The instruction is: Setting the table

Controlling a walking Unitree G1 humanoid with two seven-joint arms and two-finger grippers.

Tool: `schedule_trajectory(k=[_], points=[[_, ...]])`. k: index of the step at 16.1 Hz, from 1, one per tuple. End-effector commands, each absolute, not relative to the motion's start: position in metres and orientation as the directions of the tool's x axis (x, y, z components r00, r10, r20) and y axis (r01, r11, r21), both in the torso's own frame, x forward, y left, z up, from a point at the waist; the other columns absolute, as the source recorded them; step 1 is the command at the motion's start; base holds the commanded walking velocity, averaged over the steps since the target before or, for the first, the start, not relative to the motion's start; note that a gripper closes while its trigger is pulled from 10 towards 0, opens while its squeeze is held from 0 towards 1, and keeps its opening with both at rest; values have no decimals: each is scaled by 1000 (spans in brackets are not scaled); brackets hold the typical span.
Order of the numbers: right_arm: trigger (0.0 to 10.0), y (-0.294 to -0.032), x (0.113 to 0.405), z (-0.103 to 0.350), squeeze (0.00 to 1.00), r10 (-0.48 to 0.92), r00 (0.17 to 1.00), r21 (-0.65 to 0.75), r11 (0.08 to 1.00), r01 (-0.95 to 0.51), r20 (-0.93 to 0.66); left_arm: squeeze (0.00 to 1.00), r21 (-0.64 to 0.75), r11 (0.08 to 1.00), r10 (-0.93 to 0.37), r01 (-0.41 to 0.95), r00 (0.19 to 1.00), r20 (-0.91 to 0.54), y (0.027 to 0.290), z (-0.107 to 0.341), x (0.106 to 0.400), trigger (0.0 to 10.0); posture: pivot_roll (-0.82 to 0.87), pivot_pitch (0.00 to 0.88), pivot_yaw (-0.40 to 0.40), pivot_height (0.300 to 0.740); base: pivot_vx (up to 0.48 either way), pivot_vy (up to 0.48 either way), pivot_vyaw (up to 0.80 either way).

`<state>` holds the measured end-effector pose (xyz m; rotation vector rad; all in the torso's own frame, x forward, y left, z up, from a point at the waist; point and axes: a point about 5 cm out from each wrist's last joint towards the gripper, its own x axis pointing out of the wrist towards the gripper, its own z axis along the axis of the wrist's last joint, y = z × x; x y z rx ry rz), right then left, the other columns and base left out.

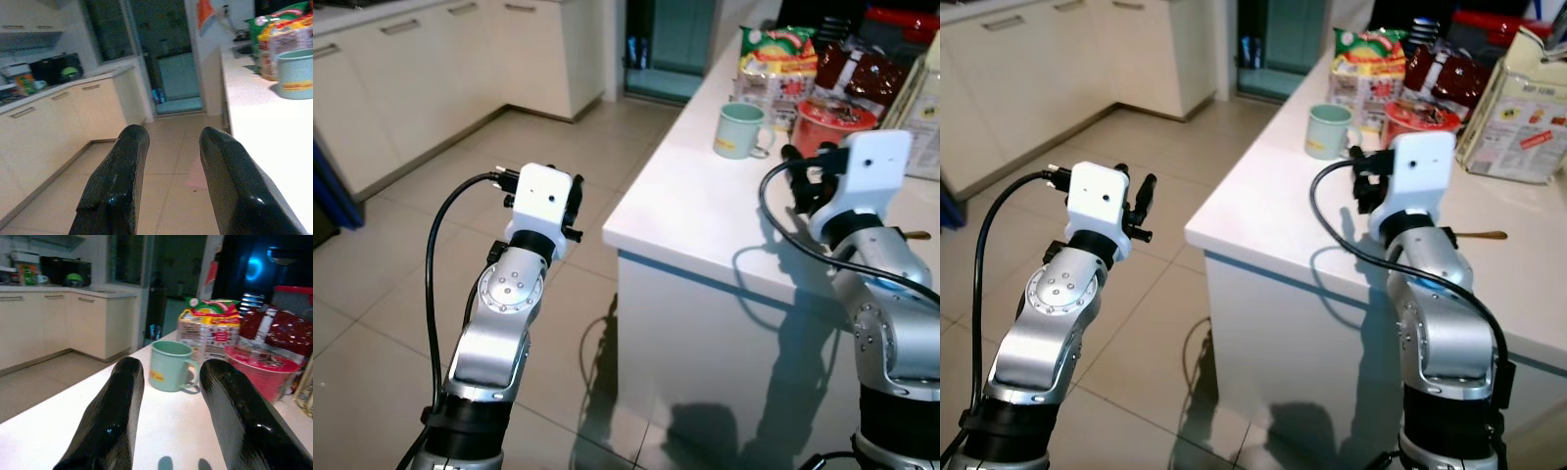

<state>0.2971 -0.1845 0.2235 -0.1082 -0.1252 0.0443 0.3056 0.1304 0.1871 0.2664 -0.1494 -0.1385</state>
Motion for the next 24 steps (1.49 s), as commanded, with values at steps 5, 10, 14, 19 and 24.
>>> schedule_trajectory(k=[5,10,14,19,24], points=[[10000,-182,297,216,0,58,995,-124,991,-48,75,0,282,954,-143,100,980,138,131,190,310,10000,-58,0,16,740,0,-427,800],[10000,-192,292,219,0,2,995,-81,997,6,98,0,283,952,-161,115,976,144,129,192,314,10000,-86,0,34,740,0,-431,0],[10000,-194,287,224,0,6,994,-71,997,2,111,0,205,969,-162,138,981,105,130,188,316,10000,-99,0,37,740,0,17,0],[10000,-194,283,230,0,34,992,-53,998,-28,125,0,246,956,-192,160,975,115,130,188,314,10000,-104,0,37,740,0,96,0],[10000,-222,289,233,0,20,996,-164,986,-6,83,0,289,921,-297,261,951,88,120,180,308,10000,-109,0,28,740,0,0,0]])
